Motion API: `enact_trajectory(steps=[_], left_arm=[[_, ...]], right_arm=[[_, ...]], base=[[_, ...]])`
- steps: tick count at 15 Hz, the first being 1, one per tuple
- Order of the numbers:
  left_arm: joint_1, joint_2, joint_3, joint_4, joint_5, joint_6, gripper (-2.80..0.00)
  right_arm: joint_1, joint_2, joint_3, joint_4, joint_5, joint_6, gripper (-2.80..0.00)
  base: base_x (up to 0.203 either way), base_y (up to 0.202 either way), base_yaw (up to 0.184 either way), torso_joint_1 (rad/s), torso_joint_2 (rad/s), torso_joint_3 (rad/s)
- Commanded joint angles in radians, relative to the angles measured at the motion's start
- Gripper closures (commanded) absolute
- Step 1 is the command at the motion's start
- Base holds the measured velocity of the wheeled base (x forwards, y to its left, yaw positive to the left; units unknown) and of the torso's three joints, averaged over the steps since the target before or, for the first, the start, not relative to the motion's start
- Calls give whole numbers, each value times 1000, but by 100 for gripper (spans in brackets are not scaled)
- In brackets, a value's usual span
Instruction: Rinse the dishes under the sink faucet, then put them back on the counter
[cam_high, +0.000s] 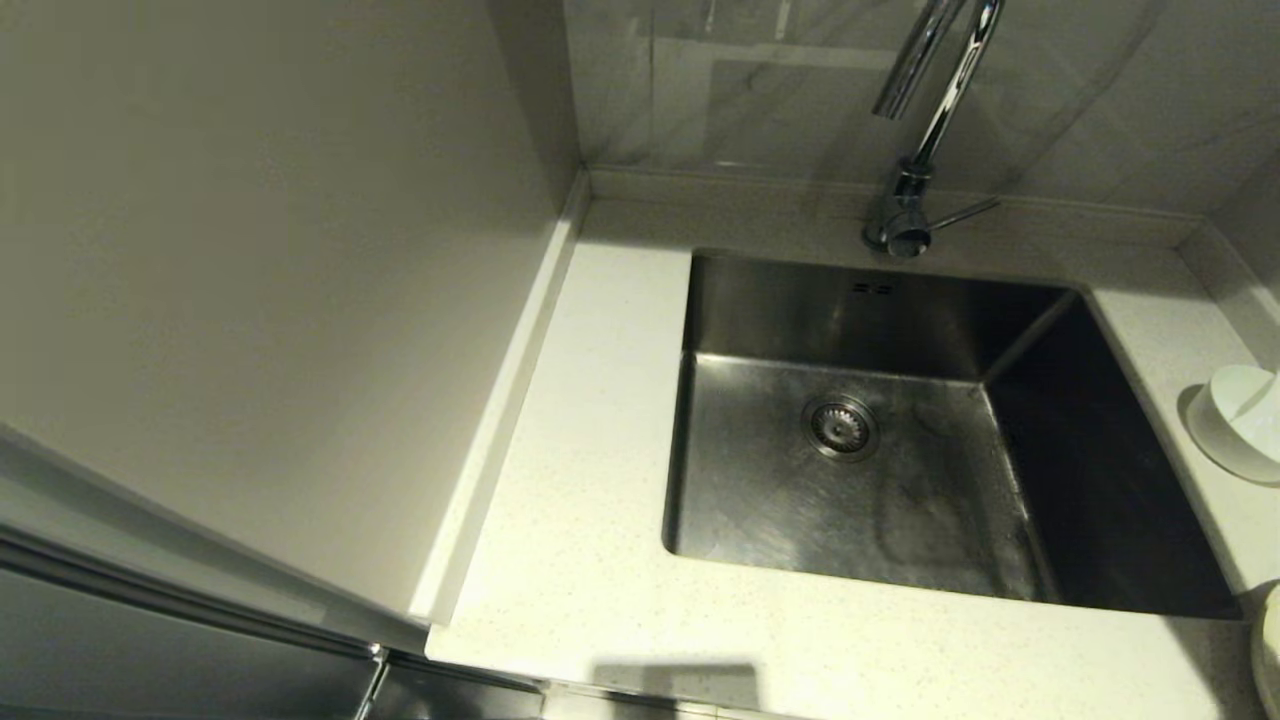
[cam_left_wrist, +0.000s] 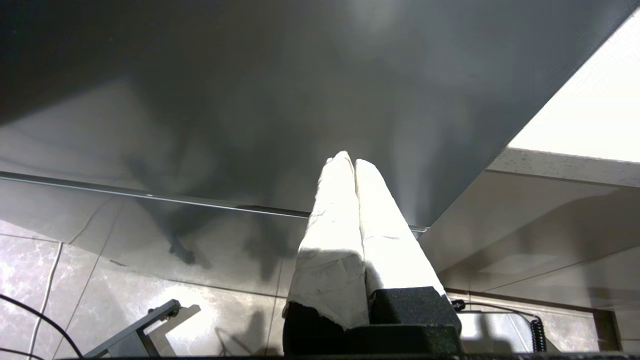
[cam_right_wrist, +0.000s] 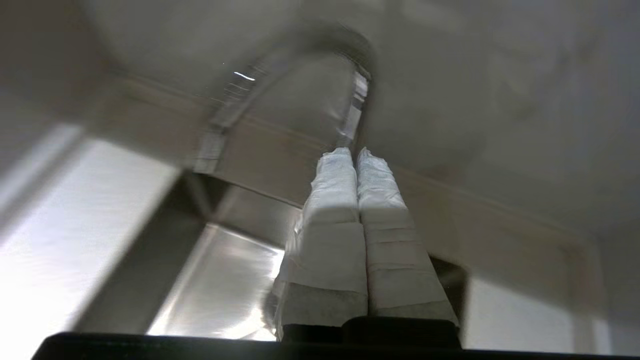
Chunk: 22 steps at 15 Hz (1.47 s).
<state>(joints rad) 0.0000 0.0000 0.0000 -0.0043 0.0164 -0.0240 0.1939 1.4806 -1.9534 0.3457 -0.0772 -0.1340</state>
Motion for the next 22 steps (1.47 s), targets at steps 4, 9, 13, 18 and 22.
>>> enact_trajectory(steps=[4, 9, 13, 18, 22], left_arm=[[0, -3, 0, 0, 0, -1, 0], [0, -3, 0, 0, 0, -1, 0], [0, -3, 0, 0, 0, -1, 0], [0, -5, 0, 0, 0, -1, 0], [0, -3, 0, 0, 0, -1, 0]], right_arm=[[72, -423, 282, 144, -2, -34, 0], [-94, -808, 549, 223, -51, 8, 0], [-136, -1096, 709, 230, -77, 58, 0], [-194, -1364, 881, 243, -138, 23, 0], [-197, -1479, 1160, 211, -186, 72, 0]], base=[[0, 0, 0, 0, 0, 0], [0, 0, 0, 0, 0, 0], [0, 0, 0, 0, 0, 0], [0, 0, 0, 0, 0, 0], [0, 0, 0, 0, 0, 0]])
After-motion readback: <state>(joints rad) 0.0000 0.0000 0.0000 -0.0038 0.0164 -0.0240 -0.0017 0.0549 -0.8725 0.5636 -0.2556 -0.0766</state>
